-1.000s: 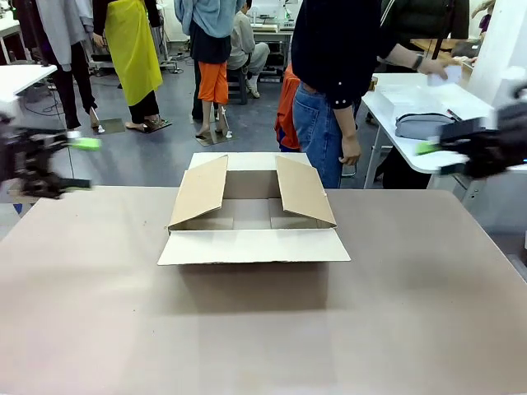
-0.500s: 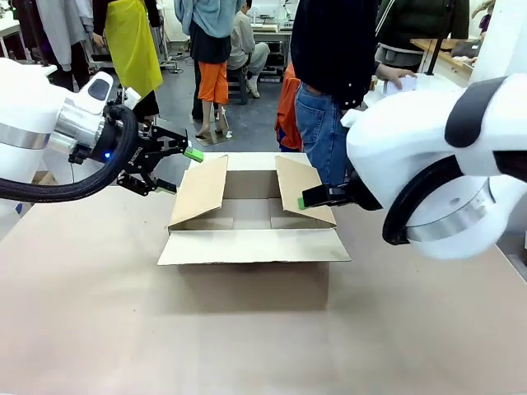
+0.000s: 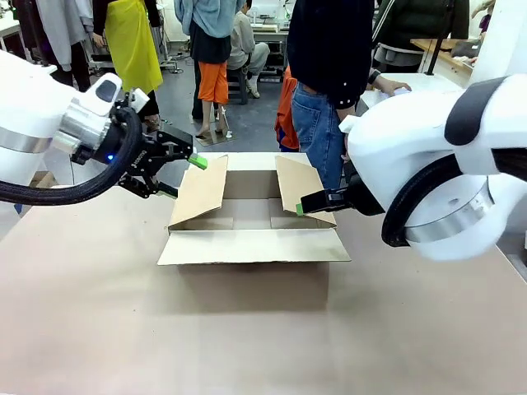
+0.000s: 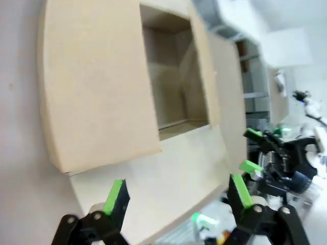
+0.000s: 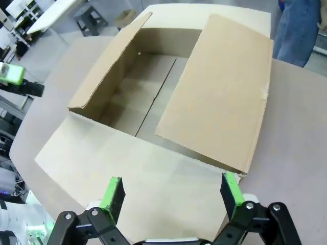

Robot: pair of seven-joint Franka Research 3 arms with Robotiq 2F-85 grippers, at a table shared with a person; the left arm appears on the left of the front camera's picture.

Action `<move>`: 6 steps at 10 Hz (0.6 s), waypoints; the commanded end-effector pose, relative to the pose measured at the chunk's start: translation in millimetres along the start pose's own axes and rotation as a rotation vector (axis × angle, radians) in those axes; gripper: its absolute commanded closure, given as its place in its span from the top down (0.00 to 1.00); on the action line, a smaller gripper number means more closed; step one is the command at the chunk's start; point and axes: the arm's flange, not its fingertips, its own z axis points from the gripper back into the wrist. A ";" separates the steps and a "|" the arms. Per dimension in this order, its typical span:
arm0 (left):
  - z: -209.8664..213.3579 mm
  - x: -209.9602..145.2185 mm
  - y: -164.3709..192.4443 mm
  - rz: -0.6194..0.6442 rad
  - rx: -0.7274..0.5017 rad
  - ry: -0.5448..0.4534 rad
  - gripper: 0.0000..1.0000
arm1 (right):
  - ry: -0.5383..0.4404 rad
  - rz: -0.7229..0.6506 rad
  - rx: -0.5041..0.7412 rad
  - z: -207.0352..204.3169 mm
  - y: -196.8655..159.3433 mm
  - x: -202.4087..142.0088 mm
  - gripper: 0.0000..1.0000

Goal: Pack the gift set into the box.
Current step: Place both hands on the side flaps of the Package Box and spread them outward.

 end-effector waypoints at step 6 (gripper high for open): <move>-61.1 70.0 -86.5 -0.014 0.378 0.108 1.00 | -0.012 0.006 0.036 11.0 -13.8 28.0 1.00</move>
